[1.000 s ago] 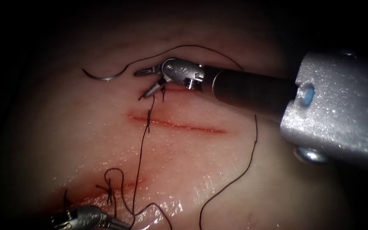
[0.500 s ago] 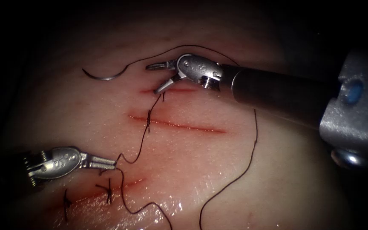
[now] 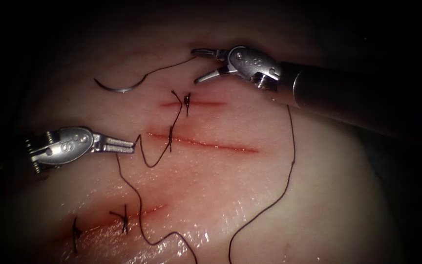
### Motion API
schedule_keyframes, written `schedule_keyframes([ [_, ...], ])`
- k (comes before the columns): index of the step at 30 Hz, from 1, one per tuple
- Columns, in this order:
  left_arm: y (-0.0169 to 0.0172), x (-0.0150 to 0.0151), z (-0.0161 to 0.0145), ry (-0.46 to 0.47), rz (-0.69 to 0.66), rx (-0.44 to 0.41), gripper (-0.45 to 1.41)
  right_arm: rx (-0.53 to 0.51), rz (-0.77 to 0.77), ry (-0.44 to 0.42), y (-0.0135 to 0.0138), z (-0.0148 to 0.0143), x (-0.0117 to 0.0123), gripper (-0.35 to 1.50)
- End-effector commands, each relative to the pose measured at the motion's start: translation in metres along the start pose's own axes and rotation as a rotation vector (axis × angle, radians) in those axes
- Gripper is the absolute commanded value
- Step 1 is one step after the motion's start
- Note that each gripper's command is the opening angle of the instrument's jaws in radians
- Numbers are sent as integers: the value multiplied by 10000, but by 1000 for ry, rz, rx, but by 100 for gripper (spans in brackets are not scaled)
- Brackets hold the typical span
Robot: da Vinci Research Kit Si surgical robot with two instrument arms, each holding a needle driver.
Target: Wound Closure
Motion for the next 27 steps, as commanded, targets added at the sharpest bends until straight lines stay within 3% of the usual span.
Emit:
schedule_keyframes([
  [1,-8,-1,6,-1,6,-1,-45,-17,-19,11,19,-2,17,148],
  [4,-15,2,8,-1,20,-2,-45,-18,-54,35,18,-10,30,148],
  [7,-24,5,13,4,29,-7,-45,10,-72,39,1,-7,28,143],
  [9,-29,7,15,4,30,-11,-45,34,-98,40,-19,0,18,133],
  [10,-32,8,16,2,40,-18,-45,54,-105,50,-27,3,11,119],
  [13,-40,9,16,-2,45,-29,-45,123,-83,81,-54,13,-13,-28],
  [20,-53,10,12,-21,89,-71,-45,211,-5,101,-92,46,-58,-35],
  [27,-57,4,14,-39,128,-136,-45,290,55,135,-120,75,-80,-35],
])
